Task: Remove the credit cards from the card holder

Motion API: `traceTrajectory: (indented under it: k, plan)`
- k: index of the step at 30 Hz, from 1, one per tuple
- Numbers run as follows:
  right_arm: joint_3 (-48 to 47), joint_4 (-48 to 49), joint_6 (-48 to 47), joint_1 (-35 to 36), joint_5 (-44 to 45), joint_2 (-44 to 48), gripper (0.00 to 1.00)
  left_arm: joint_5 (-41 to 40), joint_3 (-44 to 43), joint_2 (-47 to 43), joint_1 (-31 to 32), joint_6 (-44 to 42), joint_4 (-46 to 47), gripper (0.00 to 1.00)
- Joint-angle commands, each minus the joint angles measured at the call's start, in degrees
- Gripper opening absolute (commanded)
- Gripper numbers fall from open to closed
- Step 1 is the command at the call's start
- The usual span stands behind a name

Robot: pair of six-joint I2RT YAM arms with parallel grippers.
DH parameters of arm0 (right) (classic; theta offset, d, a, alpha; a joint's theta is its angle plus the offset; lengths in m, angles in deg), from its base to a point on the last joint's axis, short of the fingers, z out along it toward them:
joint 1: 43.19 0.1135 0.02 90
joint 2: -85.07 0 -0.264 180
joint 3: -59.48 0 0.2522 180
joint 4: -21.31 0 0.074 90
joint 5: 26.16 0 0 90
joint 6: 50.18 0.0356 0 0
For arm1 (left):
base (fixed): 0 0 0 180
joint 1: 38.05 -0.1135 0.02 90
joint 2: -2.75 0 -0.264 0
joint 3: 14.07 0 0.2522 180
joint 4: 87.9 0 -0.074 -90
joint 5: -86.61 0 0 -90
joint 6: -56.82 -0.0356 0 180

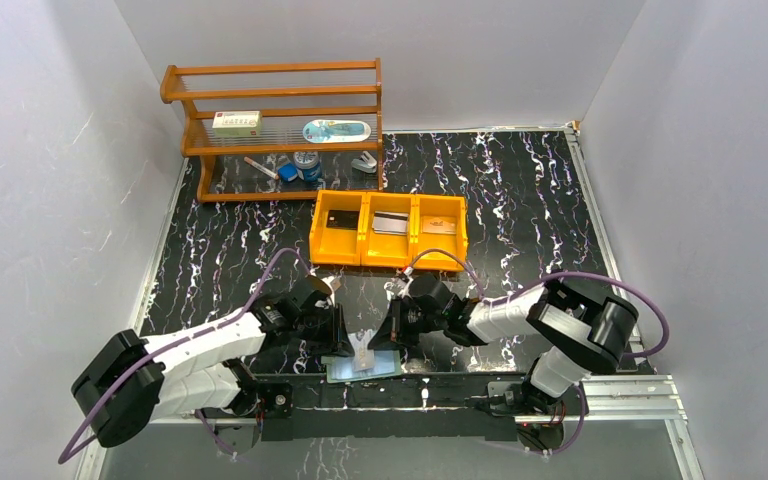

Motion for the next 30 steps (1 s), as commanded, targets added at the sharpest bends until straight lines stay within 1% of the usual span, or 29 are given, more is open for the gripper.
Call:
traceTrajectory:
  k: [1,4,5,9,11,12,15,17,18,22,25,27,30]
  plan:
    - [0.7,-1.2,-0.4,-0.1,3.7,1.5,0.08,0.4,1.7,3.2,0.4,-0.1,-0.3,0.22]
    - [-0.5,1.2,-0.1,0.0,1.7,-0.2,0.14,0.9,1.5,5.6,1.0,0.0,1.2,0.20]
    - [-0.9,1.9,0.1,0.0,1.1,-0.9,0.17,0.6,1.4,5.7,1.1,0.1,1.2,0.20]
    - [0.0,9.1,2.6,0.0,-0.9,-3.2,0.25,0.2,1.7,5.5,1.2,0.7,1.4,0.17]
    - [-0.2,11.3,2.9,0.1,-1.7,-4.1,0.26,0.0,2.2,5.3,1.2,1.0,1.4,0.17]
    - [-0.7,11.3,2.8,0.1,-2.0,-4.5,0.25,-0.1,2.4,5.3,1.2,1.1,1.4,0.17]
    - [-0.4,9.2,2.6,0.1,-0.3,-3.3,0.13,-0.4,2.5,4.7,1.2,0.9,0.9,0.17]
    - [-0.2,4.7,1.5,0.1,2.0,-0.9,0.07,-1.3,2.2,3.7,1.2,0.8,-0.2,0.18]
    - [-0.5,1.5,0.7,0.1,3.6,0.5,0.06,-2.1,2.0,3.1,1.2,0.8,-1.0,0.20]
    - [-1.3,-9.2,-2.1,0.1,8.7,4.8,0.05,-6.7,-0.4,0.3,1.2,0.6,-6.1,0.33]
    - [-1.4,-12.4,-2.6,0.1,10.2,6.1,0.04,-8.0,-4.2,-0.2,1.2,-1.2,-11.0,0.44]
    - [-1.0,-12.1,-2.5,0.1,10.3,6.9,0.04,-8.9,-6.6,0.8,1.2,-1.7,-13.5,0.46]
    - [-1.4,-12.9,-2.8,0.1,10.7,8.3,0.04,-7.6,-6.1,3.0,1.3,-1.7,-11.1,0.45]
